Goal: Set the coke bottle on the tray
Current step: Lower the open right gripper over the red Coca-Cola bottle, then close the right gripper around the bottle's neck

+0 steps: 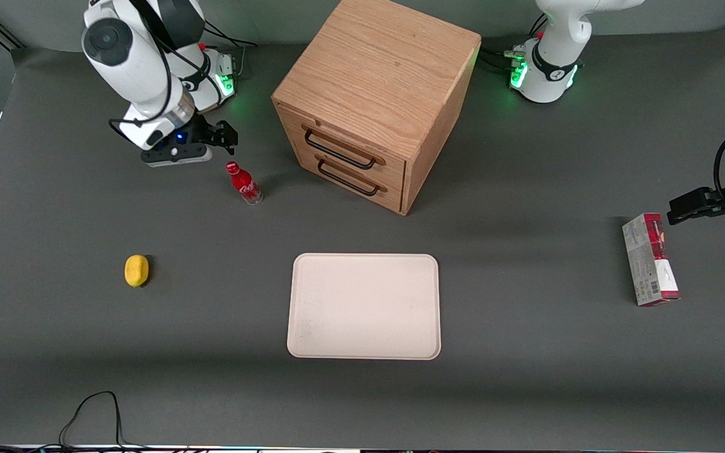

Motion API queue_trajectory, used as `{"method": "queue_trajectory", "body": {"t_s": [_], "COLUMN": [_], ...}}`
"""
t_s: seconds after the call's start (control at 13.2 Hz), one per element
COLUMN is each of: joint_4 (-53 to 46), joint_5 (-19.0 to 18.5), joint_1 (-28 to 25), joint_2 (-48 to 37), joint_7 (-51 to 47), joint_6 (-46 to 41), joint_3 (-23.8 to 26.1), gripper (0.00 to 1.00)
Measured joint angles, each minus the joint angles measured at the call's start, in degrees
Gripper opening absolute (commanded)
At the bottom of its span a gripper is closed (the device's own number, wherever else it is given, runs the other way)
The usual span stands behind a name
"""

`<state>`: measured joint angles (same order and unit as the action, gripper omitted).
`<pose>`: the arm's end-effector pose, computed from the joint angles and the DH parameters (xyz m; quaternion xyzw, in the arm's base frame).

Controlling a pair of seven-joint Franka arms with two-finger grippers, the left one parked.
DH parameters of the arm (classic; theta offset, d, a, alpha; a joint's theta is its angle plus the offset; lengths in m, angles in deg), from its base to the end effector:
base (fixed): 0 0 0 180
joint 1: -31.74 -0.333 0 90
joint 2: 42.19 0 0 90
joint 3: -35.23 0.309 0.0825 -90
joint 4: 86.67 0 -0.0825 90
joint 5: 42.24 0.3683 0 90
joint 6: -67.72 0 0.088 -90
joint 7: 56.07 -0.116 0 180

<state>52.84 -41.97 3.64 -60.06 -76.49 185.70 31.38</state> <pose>0.3838 0.1730 0.4078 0.9988 0.0342 -0.0345 0.0009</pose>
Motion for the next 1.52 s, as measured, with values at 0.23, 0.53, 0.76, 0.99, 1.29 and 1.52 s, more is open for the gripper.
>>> {"method": "queue_trajectory", "body": {"t_s": [0.23, 0.53, 0.76, 0.99, 1.29, 1.52], "joint_4": [1.75, 4.97, 6.93, 7.83, 8.08, 8.08], "joint_5": [0.0, 0.0, 0.0, 0.0, 0.0, -0.09], "joint_1": [0.0, -0.01, -0.03, -0.79, -4.42, -4.32], "joint_2": [2.87, 5.76, 6.56, 6.71, 7.64, 8.03], "joint_7": [-2.4, -3.86, -4.73, -4.78, -8.83, -8.84], "joint_6": [3.96, 10.14, 12.6, 12.7, 13.56, 14.7], "joint_3": [0.0, 0.0, 0.0, 0.0, 0.04, -0.31], "gripper": [1.0, 1.0, 1.0, 1.0, 1.0, 1.0]}}
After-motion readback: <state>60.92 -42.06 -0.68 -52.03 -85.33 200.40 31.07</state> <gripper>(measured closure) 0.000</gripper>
